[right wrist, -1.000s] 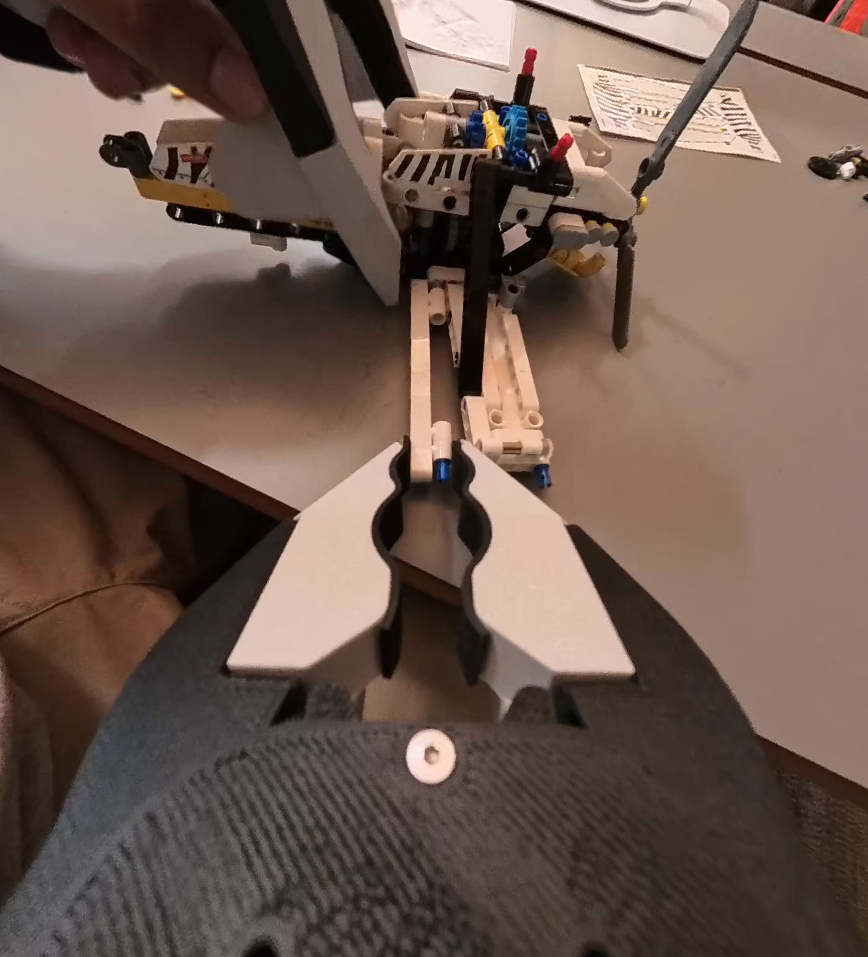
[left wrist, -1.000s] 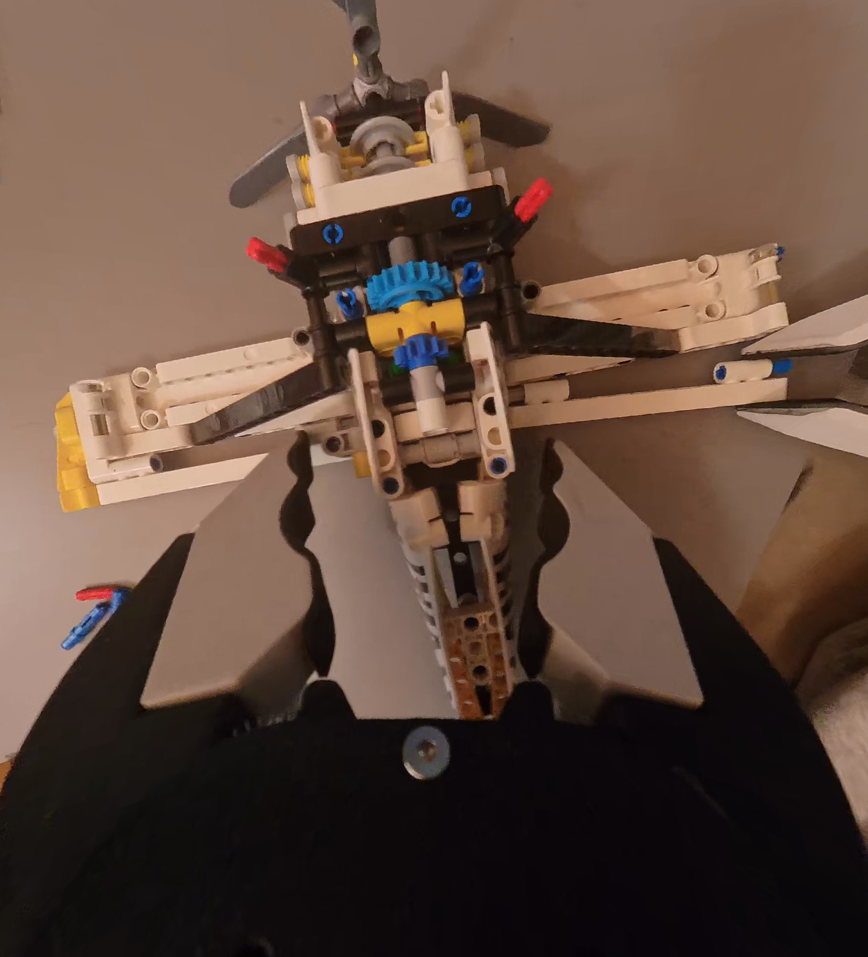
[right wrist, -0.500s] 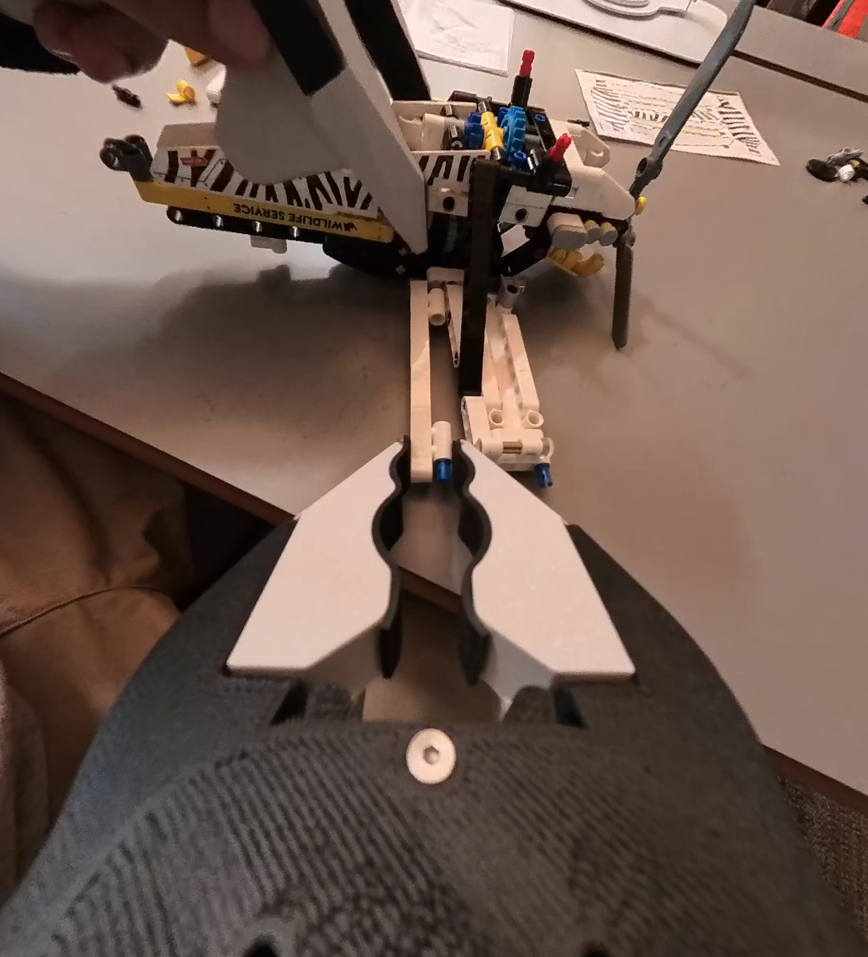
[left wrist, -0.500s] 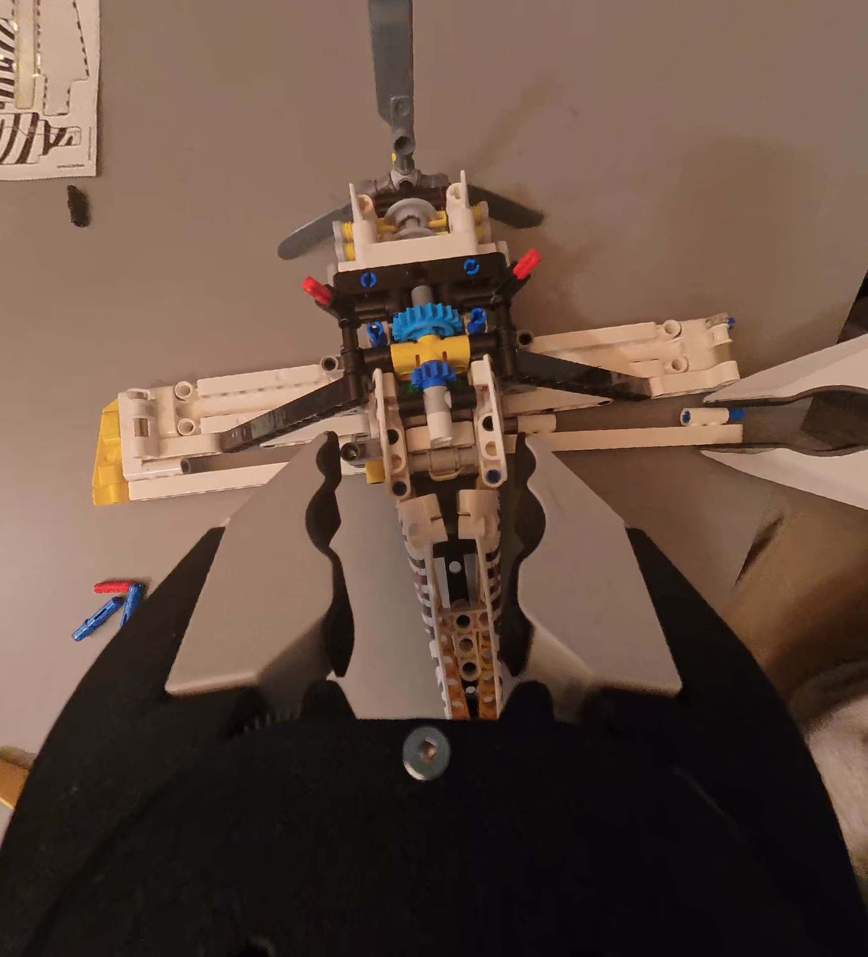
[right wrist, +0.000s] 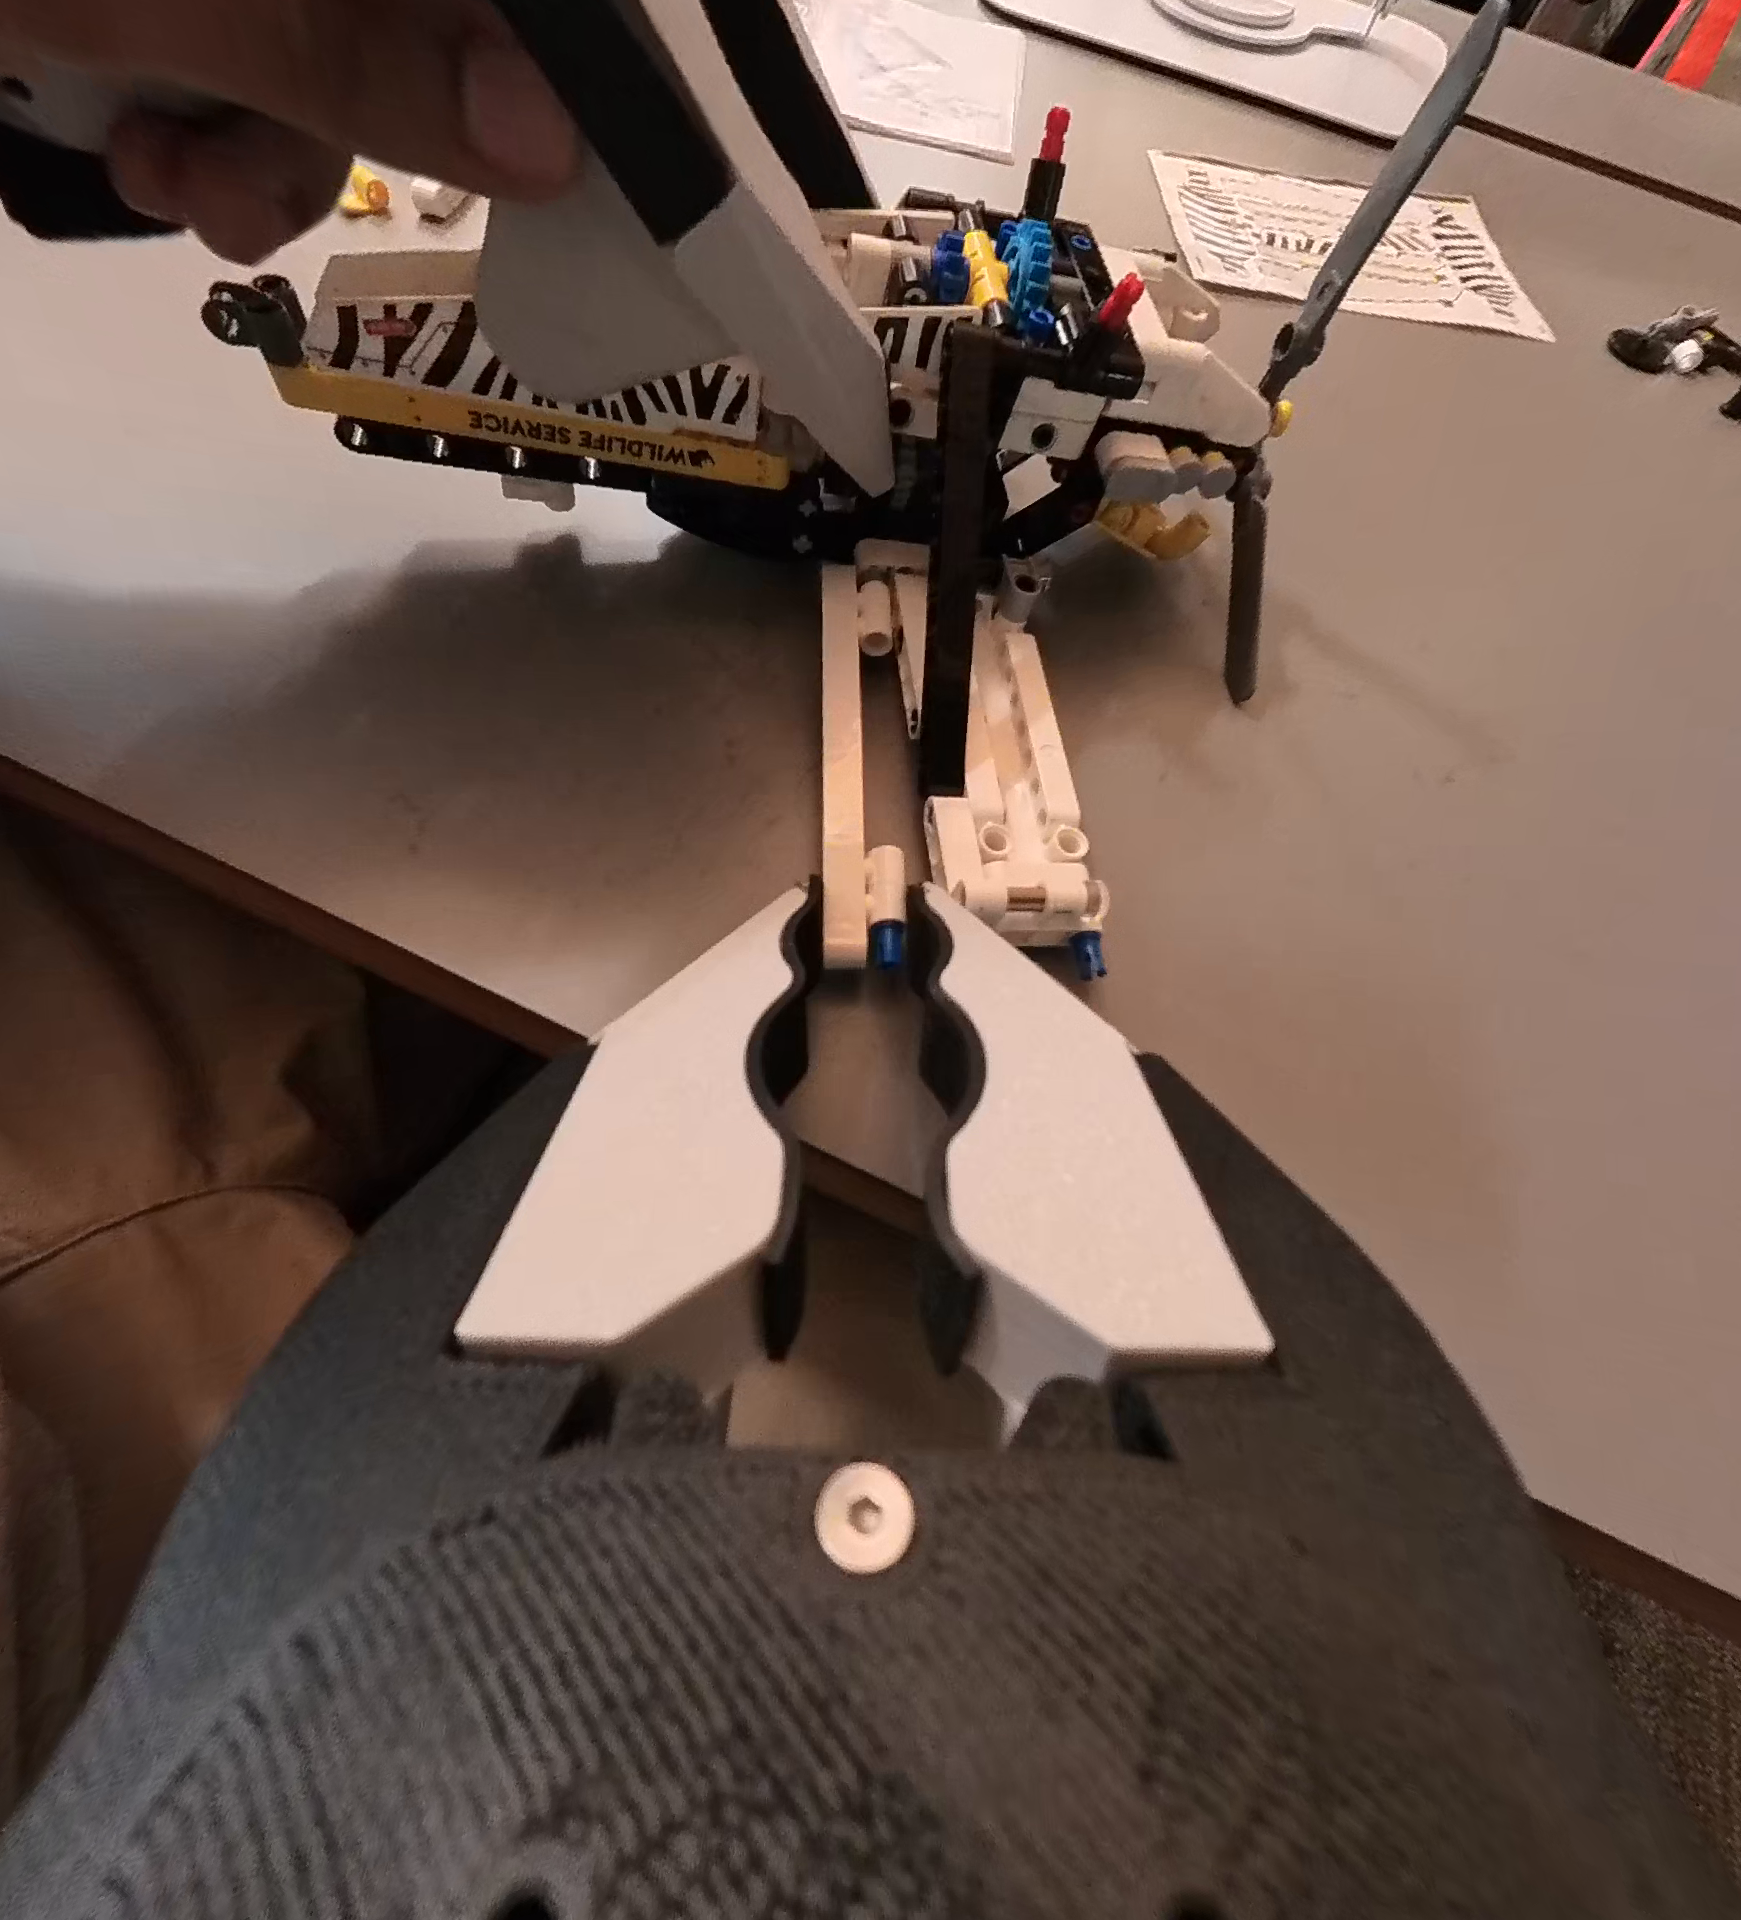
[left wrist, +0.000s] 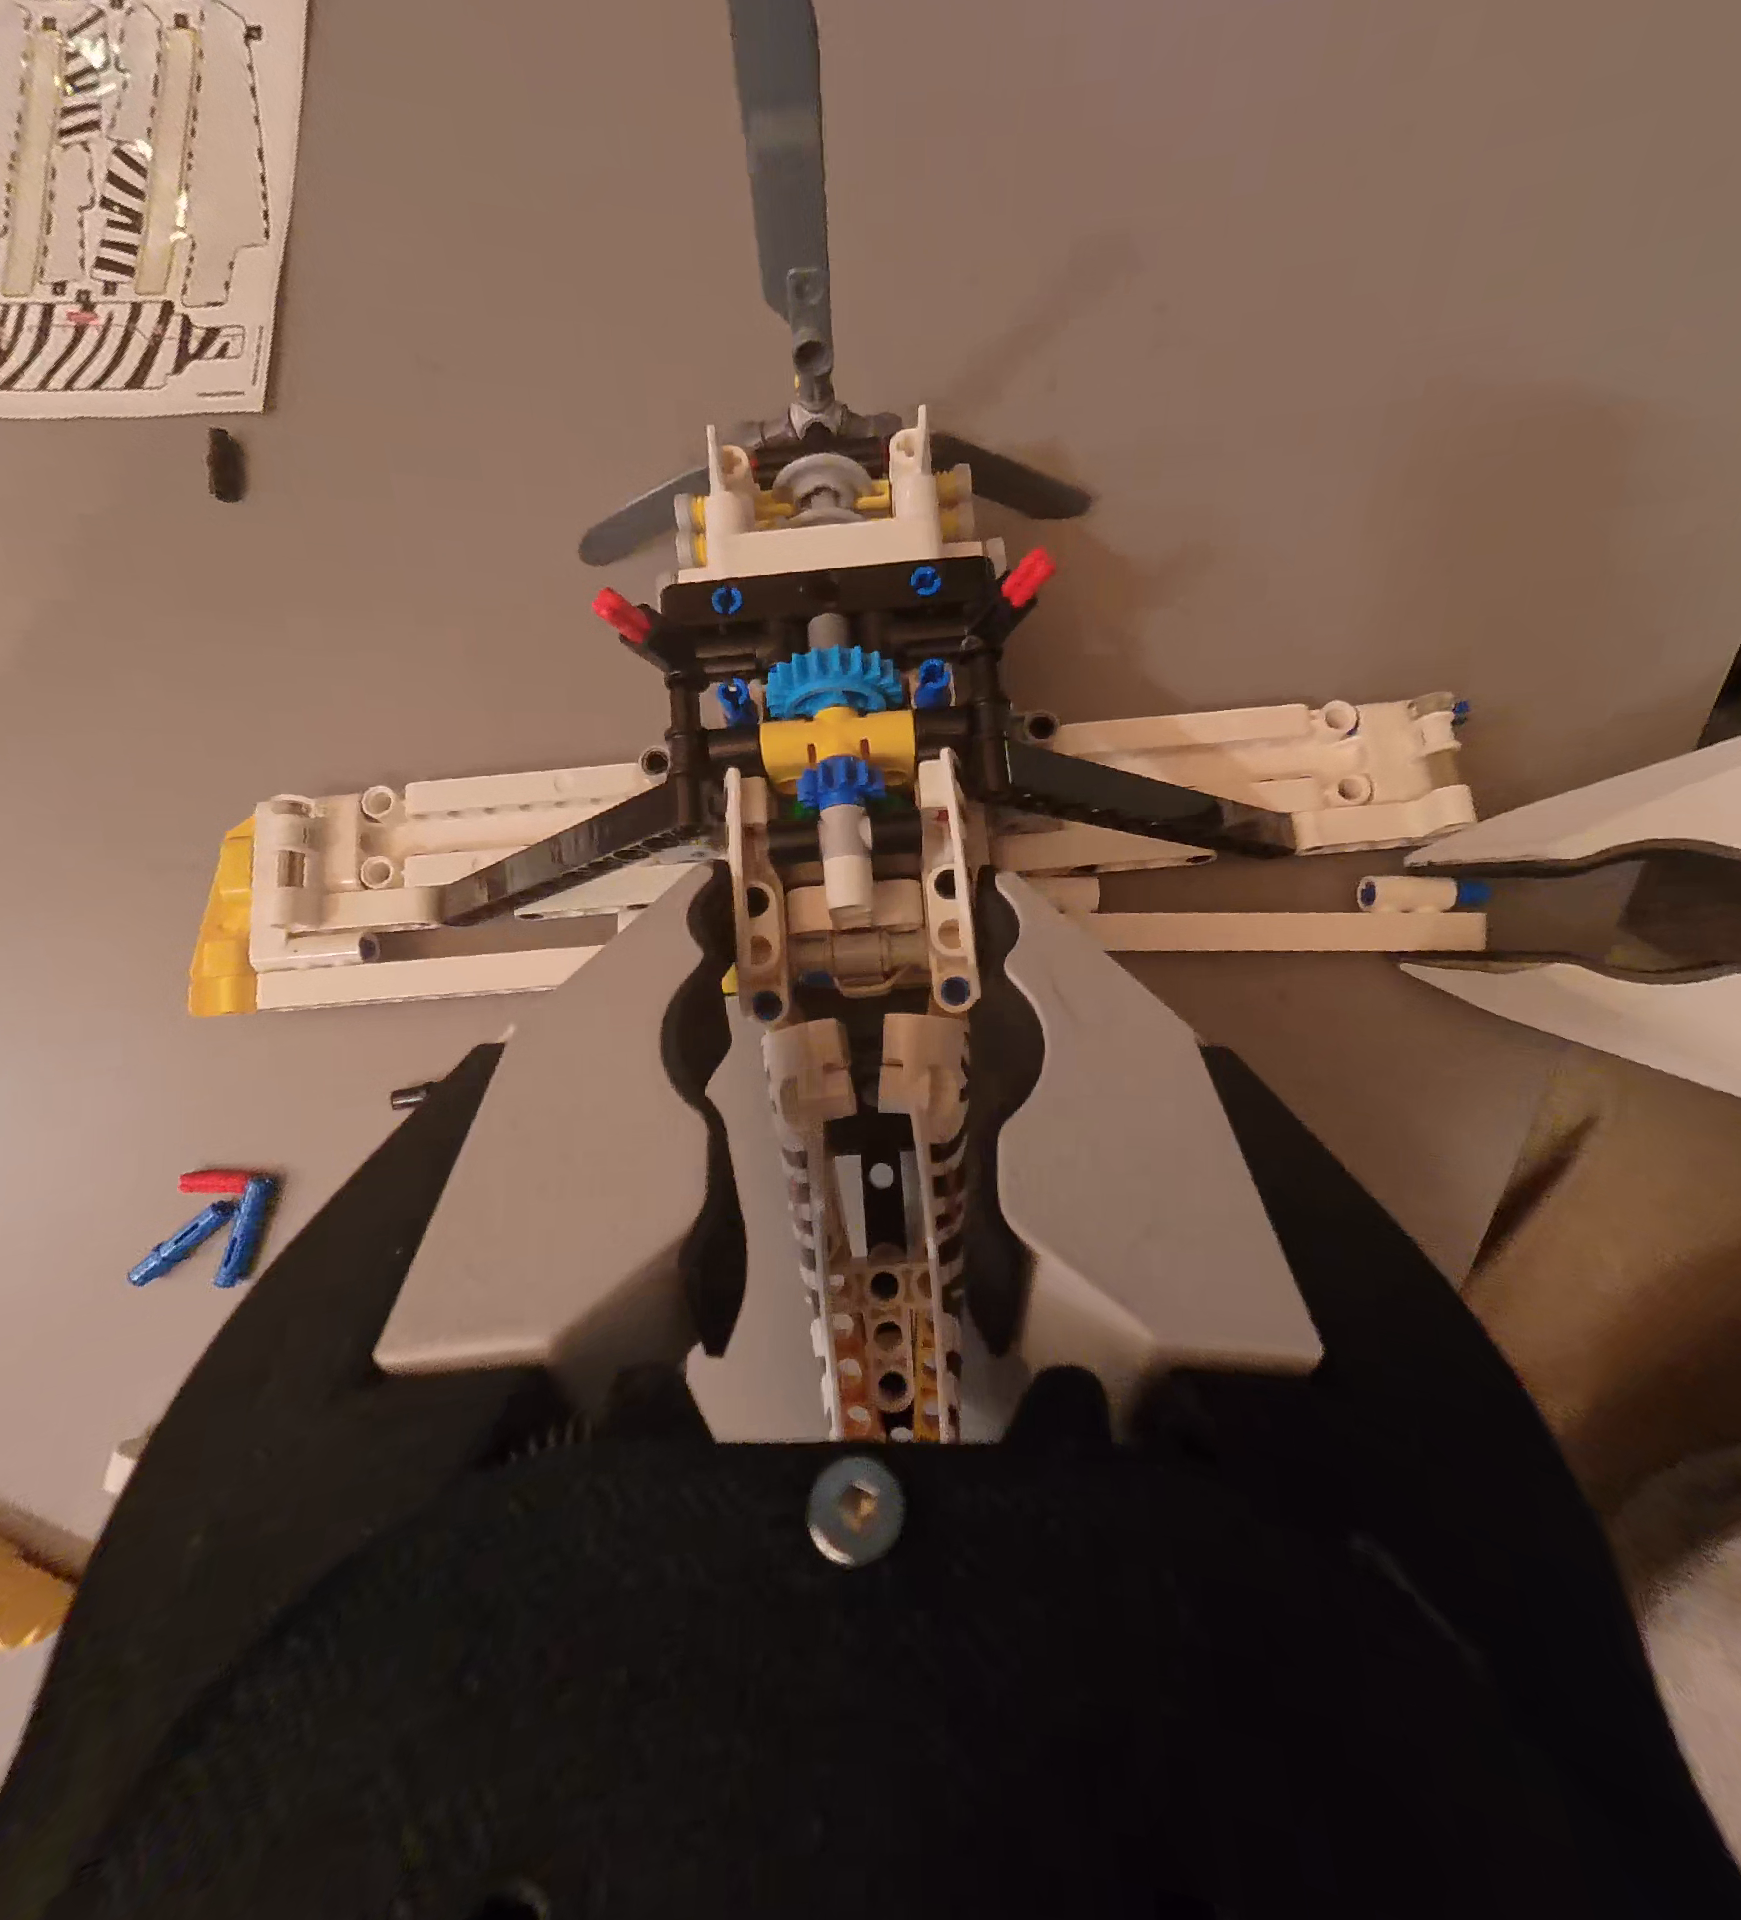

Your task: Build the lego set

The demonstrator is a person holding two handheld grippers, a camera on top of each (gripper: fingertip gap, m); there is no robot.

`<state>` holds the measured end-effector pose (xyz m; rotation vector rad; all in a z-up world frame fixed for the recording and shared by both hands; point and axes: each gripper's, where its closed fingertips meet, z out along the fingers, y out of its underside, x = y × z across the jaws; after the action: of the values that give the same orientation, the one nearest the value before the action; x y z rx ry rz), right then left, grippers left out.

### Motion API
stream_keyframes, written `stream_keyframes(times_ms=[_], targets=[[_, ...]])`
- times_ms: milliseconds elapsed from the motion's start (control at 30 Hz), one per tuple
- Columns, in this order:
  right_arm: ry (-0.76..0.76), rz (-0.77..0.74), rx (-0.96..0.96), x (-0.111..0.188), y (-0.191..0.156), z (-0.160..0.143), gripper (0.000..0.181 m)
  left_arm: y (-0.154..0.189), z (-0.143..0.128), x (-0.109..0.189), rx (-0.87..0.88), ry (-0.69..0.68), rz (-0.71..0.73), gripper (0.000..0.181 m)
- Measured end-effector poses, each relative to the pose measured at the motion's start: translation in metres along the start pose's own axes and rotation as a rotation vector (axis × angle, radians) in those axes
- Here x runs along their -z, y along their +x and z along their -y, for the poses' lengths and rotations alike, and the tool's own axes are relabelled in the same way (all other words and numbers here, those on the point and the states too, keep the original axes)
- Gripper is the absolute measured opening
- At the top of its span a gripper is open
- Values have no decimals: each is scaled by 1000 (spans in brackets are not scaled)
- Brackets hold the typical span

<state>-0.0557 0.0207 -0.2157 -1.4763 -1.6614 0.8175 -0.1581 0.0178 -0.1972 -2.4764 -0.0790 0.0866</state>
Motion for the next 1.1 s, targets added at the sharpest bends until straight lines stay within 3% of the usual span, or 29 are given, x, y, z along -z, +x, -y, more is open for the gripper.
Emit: stream_keyframes(times_ms=[733, 867, 933, 1100], targets=[[-28, -27, 52, -5, 5, 2, 14, 0, -3, 0, -22, -15, -3, 48], [12, -43, 71, -4, 2, 3, 16, -1, -3, -1, -30, -17, -4, 48], [37, -25, 80, 0, -3, 3, 27, -1, -2, -1, -29, -16, -6, 48], [197, -21, 82, 23, 4, 18, 28, -1, -2, -1, -32, -12, -11, 48]])
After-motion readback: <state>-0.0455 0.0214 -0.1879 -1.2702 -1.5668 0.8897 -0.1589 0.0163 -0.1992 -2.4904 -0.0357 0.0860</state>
